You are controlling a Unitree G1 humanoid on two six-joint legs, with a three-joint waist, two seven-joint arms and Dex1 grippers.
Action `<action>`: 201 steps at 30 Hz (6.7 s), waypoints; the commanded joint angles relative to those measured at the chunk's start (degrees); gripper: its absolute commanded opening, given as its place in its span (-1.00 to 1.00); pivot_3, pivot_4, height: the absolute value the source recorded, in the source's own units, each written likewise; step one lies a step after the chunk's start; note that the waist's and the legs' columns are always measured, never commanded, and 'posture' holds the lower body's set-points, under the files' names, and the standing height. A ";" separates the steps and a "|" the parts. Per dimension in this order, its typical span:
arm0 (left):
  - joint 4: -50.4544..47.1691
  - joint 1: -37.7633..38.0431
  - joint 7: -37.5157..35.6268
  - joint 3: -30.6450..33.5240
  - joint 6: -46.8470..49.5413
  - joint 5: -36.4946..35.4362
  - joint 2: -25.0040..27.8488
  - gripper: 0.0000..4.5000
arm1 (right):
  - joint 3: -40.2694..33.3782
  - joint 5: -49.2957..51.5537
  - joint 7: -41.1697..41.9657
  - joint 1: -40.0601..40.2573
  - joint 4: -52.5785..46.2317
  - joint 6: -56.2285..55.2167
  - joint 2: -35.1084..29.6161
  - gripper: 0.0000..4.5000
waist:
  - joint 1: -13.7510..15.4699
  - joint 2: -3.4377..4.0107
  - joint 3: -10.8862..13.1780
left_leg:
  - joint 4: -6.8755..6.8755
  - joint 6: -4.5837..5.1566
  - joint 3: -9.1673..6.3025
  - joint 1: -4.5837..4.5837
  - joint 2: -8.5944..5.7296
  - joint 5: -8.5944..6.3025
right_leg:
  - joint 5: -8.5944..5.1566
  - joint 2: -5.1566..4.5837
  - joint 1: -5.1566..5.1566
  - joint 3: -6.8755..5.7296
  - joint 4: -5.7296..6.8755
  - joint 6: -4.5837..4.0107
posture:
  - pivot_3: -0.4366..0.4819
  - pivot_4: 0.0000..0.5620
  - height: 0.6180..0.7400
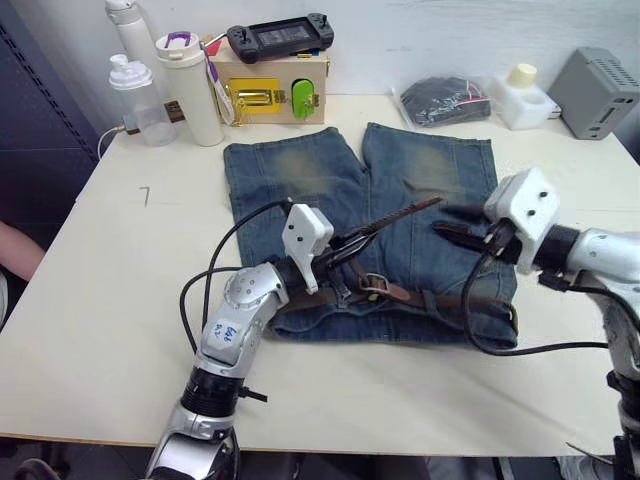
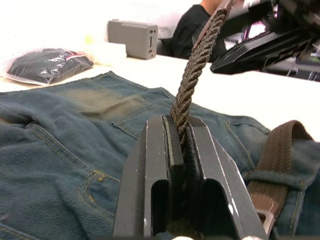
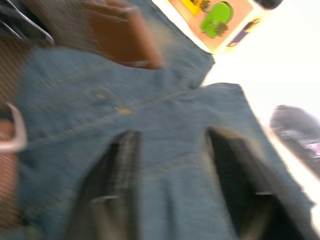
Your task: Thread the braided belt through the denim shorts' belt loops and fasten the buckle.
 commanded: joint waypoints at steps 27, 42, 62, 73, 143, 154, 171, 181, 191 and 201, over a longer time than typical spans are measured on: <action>-7.75 8.82 0.27 0.95 -1.18 -1.80 4.83 -1.00 | 12.93 2.30 -8.57 5.72 -7.76 11.93 3.41 -0.98 | 0.36 -0.33 -0.21 | 0.01 0.01 -0.11 0.13 -0.02 0.01 | 0.01 0.02 0.19 -0.03 -0.12 0.00 | -0.05 -0.47 -0.56; -8.17 9.13 1.15 1.12 -1.02 -2.08 4.75 -1.00 | 12.73 3.18 -8.92 5.65 -6.21 12.20 1.78 -0.98 | 0.17 -0.33 -0.21 | -0.05 0.01 -0.10 0.12 -0.03 0.01 | 0.00 0.00 0.17 -0.02 -0.16 0.00 | -0.05 -0.47 -0.56; -7.08 7.98 1.71 1.43 -0.94 -1.93 4.67 -1.00 | 17.46 3.53 -10.69 1.96 -9.34 14.73 5.46 -0.98 | 0.11 -0.33 -0.21 | -0.07 0.01 -0.09 0.12 -0.03 0.01 | 0.01 0.00 0.16 -0.01 -0.17 0.00 | -0.05 -0.47 -0.56; -6.30 7.77 2.19 1.31 -1.23 -1.55 4.32 -1.00 | 16.31 6.83 -12.09 -1.97 -10.08 16.59 9.94 -0.98 | 0.07 -0.33 -0.21 | -0.10 0.01 -0.08 0.12 -0.02 0.01 | 0.01 0.01 0.14 -0.01 -0.18 0.00 | -0.05 -0.47 -0.56; -7.48 9.22 1.59 0.11 -1.94 -0.85 5.05 -1.00 | 22.21 2.44 9.70 -11.43 4.96 5.62 -4.05 -0.98 | 0.09 -0.33 -0.21 | -0.16 0.04 -0.05 0.12 -0.02 0.03 | 0.01 0.00 0.15 -0.02 -0.28 0.01 | -0.05 -0.47 -0.56; -9.04 10.43 2.84 0.46 -1.44 -0.74 5.53 -1.00 | 26.40 -0.13 14.33 -13.78 8.94 2.29 -2.43 -0.98 | 0.11 -0.33 -0.20 | -0.15 0.04 -0.05 0.11 -0.02 0.03 | 0.01 -0.01 0.15 -0.02 -0.29 0.01 | -0.05 -0.47 -0.56; -9.25 10.53 3.75 0.29 -1.44 -0.79 5.51 -1.00 | 30.84 -5.76 16.24 -15.77 12.93 -0.53 1.34 -0.98 | -0.02 -0.33 -0.20 | -0.17 0.03 -0.05 0.11 -0.01 0.03 | 0.01 0.00 0.12 -0.03 -0.28 0.01 | -0.05 -0.47 -0.56; -8.93 10.43 3.94 0.25 -1.84 -0.66 5.46 -1.00 | 33.59 -8.52 17.81 -16.52 13.58 0.00 2.21 -0.98 | -0.22 -0.32 -0.21 | -0.18 0.03 -0.05 0.12 0.00 0.04 | 0.01 0.00 0.12 -0.05 -0.28 0.01 | -0.05 -0.47 -0.56; -8.29 9.88 3.71 -0.10 -2.38 -0.50 5.06 -1.00 | 41.51 -15.16 20.63 -16.98 15.10 0.16 1.97 -0.98 | -0.44 -0.36 -0.24 | -0.25 0.02 -0.06 0.28 0.01 0.03 | 0.01 0.00 0.23 -0.05 -0.27 0.01 | -0.05 -0.47 -0.56; -7.22 8.66 3.01 -0.23 -2.97 -0.38 5.13 -1.00 | 47.73 -20.50 22.08 -13.94 13.30 0.84 2.38 -0.98 | 0.14 -0.56 -0.97 | -0.52 -0.04 -0.11 1.11 0.11 -0.03 | 0.01 0.09 1.12 -0.13 -0.81 0.01 | -0.05 -0.47 -0.56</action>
